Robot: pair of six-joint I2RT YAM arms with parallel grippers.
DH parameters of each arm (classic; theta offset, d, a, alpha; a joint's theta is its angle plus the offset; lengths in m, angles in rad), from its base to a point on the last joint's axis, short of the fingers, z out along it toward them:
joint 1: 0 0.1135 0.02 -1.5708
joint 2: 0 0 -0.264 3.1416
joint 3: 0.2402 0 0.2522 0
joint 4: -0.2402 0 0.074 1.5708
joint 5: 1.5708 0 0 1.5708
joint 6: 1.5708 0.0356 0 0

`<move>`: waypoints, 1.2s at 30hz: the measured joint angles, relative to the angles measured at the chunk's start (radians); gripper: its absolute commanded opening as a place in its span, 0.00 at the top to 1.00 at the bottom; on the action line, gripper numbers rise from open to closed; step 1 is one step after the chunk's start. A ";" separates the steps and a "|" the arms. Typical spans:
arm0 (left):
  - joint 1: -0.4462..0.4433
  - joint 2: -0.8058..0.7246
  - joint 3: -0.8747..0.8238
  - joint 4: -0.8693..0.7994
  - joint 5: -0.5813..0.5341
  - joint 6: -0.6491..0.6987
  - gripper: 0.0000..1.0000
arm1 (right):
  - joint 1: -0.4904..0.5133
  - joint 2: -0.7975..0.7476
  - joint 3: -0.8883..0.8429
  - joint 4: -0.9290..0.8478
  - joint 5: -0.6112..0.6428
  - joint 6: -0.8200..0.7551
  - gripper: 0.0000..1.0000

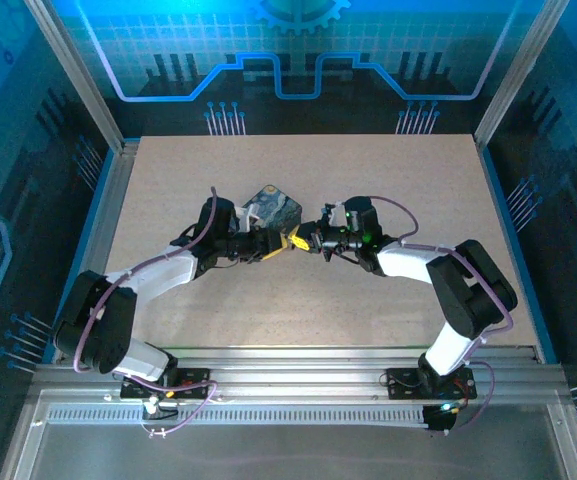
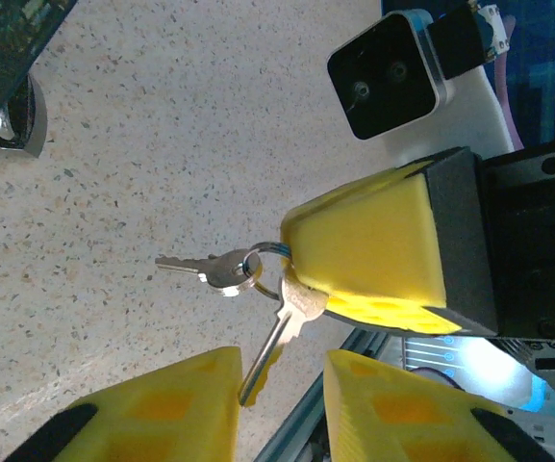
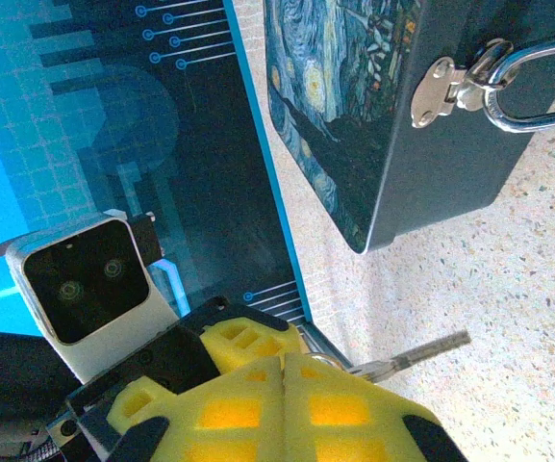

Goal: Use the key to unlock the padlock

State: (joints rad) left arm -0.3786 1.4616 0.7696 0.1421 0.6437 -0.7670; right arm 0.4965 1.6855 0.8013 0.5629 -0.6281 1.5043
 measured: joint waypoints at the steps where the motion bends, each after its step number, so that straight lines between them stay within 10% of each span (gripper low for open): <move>1: 0.000 0.002 0.001 0.003 0.000 -0.002 0.77 | 0.001 0.000 0.000 0.001 0.000 0.000 1.00; 8: 0.000 0.013 0.004 0.010 0.008 0.005 1.00 | 0.004 0.004 0.000 0.007 0.005 0.004 1.00; 20: 0.008 0.025 0.061 -0.109 0.067 0.161 1.00 | -0.018 -0.045 -0.025 -0.090 -0.011 -0.136 0.73; 36: 0.010 0.065 0.090 -0.190 0.206 0.329 1.00 | -0.150 -0.070 0.040 -0.285 -0.328 -0.629 0.71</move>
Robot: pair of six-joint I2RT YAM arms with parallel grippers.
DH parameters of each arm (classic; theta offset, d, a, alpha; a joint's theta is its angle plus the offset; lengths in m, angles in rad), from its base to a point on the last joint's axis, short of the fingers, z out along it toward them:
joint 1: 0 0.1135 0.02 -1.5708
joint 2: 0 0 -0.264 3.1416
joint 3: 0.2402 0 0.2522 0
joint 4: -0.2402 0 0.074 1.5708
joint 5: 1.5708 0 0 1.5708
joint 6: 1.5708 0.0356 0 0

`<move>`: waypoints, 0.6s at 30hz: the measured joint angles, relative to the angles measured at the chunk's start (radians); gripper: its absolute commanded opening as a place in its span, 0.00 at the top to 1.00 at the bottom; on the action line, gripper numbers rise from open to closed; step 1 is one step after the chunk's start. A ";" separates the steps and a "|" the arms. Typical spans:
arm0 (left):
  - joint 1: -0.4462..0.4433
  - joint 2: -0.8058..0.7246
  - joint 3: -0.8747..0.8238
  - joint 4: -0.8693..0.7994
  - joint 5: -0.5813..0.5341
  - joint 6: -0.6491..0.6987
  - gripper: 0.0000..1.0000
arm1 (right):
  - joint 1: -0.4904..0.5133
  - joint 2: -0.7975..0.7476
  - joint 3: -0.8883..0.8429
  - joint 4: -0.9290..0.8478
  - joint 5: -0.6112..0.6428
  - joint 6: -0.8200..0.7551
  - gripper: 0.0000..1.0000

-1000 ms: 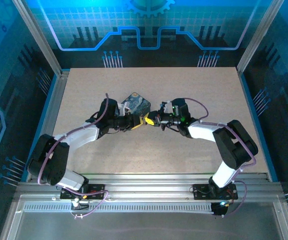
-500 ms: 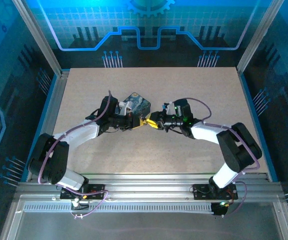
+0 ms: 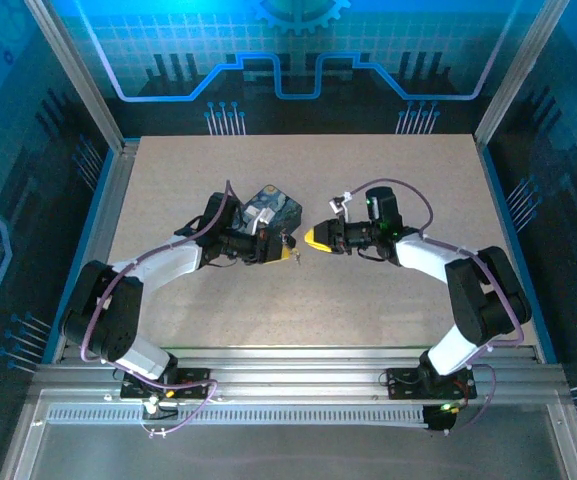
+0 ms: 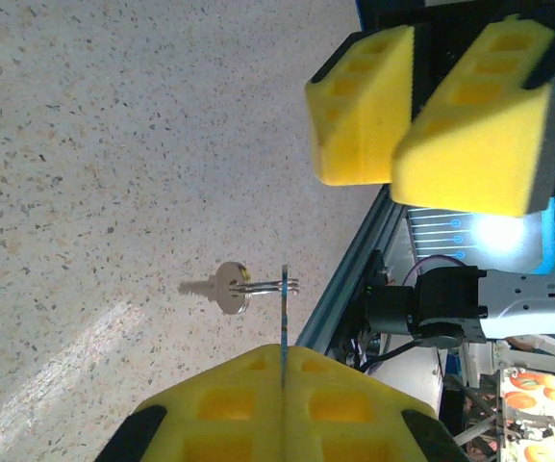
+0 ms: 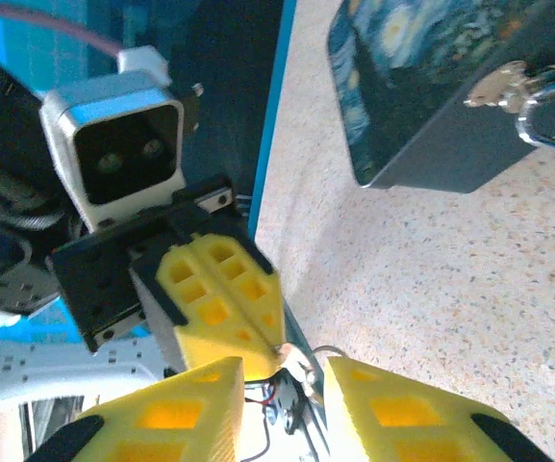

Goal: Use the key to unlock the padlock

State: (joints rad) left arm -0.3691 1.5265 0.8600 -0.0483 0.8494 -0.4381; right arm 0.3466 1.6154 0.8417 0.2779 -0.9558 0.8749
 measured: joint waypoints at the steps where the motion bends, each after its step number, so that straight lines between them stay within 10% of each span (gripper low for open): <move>1: 0.000 0.000 0.001 0.000 0.002 0.000 1.00 | 0.002 0.002 0.011 -0.016 -0.011 -0.023 0.71; 18: 0.000 0.006 0.003 0.001 0.004 0.000 1.00 | 0.064 0.093 0.064 -0.068 -0.051 -0.117 0.77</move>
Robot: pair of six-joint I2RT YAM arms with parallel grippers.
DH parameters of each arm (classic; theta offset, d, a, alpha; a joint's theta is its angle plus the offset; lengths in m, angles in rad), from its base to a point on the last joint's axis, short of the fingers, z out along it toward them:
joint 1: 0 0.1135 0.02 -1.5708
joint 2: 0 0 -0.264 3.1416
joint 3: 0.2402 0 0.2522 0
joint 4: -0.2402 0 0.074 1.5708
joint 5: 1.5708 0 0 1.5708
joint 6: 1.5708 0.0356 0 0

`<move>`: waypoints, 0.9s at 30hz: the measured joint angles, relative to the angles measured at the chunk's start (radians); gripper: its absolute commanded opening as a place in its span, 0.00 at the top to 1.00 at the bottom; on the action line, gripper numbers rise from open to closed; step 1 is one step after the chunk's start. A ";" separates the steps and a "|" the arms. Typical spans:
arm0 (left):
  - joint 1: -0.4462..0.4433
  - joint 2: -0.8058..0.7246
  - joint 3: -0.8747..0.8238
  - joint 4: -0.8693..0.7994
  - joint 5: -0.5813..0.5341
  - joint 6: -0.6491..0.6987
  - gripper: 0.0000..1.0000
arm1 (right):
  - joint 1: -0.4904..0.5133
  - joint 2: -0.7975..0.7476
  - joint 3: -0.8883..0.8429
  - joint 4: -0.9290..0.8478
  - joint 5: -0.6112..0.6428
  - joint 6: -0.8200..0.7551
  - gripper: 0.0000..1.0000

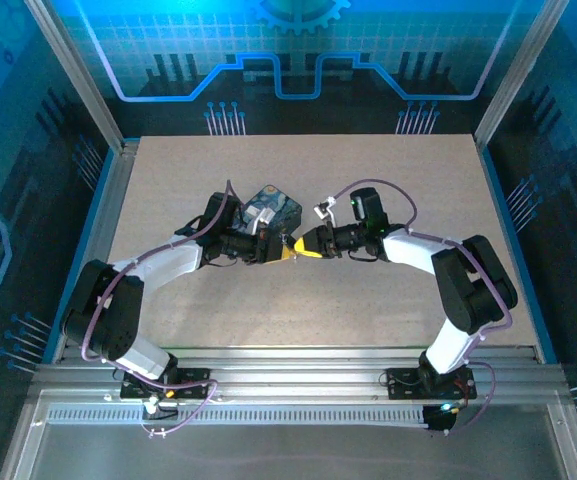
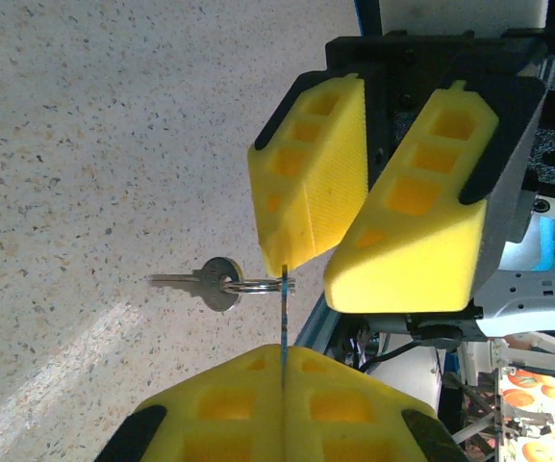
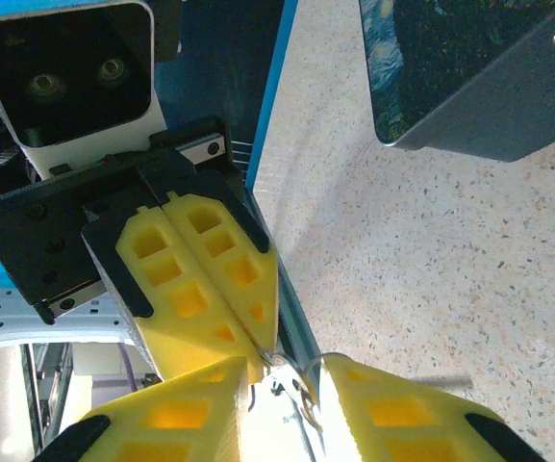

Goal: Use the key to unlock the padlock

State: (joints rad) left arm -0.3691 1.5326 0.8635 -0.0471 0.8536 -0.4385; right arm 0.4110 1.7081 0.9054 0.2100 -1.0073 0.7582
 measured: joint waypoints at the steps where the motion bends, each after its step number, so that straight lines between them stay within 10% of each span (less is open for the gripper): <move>1: 0.000 0.000 0.000 0.002 0.000 0.000 1.00 | 0.002 0.000 0.000 0.000 0.000 0.000 0.77; 19: 0.014 0.000 0.000 0.029 0.018 -0.007 1.00 | 0.013 0.022 -0.014 0.109 -0.023 0.054 1.00; 22: 0.020 0.000 0.000 0.030 0.016 -0.007 0.67 | 0.013 0.023 -0.027 0.131 -0.025 0.058 1.00; 27: 0.038 -0.002 0.000 0.028 -0.041 -0.029 0.44 | 0.007 0.023 -0.071 0.158 -0.034 0.065 1.00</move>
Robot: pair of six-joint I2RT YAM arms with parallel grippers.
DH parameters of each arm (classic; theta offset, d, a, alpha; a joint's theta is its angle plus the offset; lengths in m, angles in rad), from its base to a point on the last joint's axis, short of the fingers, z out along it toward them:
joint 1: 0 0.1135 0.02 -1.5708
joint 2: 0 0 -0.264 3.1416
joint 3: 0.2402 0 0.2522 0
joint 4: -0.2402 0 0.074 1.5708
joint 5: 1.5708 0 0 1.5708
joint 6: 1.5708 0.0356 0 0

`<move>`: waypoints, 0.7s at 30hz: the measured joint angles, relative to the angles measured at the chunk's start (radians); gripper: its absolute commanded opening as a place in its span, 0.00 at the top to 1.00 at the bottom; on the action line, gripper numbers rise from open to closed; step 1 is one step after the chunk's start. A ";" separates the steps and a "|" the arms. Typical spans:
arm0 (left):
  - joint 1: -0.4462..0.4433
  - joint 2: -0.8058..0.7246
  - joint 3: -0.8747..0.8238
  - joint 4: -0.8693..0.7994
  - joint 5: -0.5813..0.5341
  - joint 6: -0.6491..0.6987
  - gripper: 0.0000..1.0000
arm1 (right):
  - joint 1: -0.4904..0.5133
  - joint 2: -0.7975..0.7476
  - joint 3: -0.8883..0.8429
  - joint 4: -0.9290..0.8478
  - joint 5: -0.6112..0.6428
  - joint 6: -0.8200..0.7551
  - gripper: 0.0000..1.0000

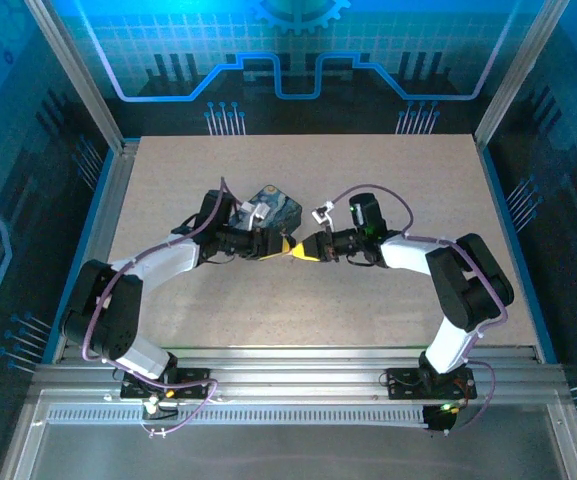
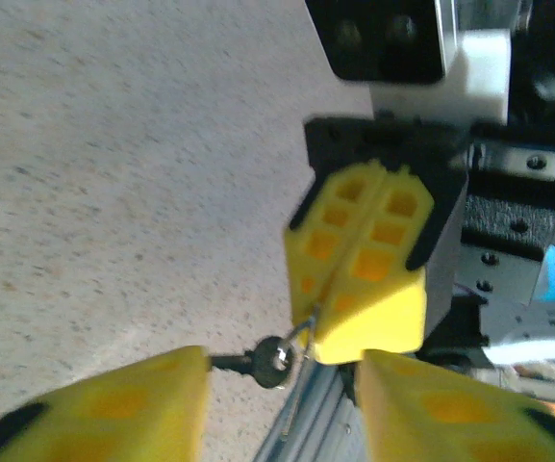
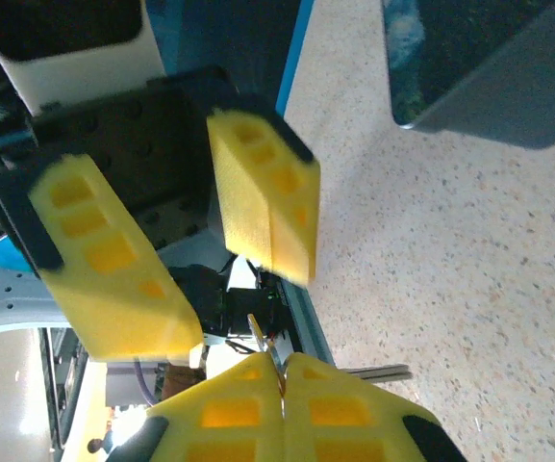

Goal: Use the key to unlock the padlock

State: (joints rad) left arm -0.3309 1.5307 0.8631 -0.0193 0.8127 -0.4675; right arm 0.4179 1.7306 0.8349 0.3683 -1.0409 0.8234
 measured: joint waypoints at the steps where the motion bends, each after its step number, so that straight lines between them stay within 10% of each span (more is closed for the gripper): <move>1: 0.007 -0.002 0.000 -0.001 -0.027 -0.004 0.44 | -0.005 0.000 -0.010 0.000 0.000 0.003 1.00; 8: -0.017 -0.062 -0.018 -0.010 -0.274 -0.078 0.41 | -0.044 -0.003 -0.046 0.012 0.040 0.037 1.00; 21: -0.365 0.013 0.042 -0.098 -0.931 -0.355 0.34 | -0.159 -0.092 -0.131 -0.064 0.249 0.090 1.00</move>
State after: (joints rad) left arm -0.6964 1.5440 0.9047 -0.1177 -0.1181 -0.8227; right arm 0.2592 1.6390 0.7040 0.3038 -0.7914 0.9131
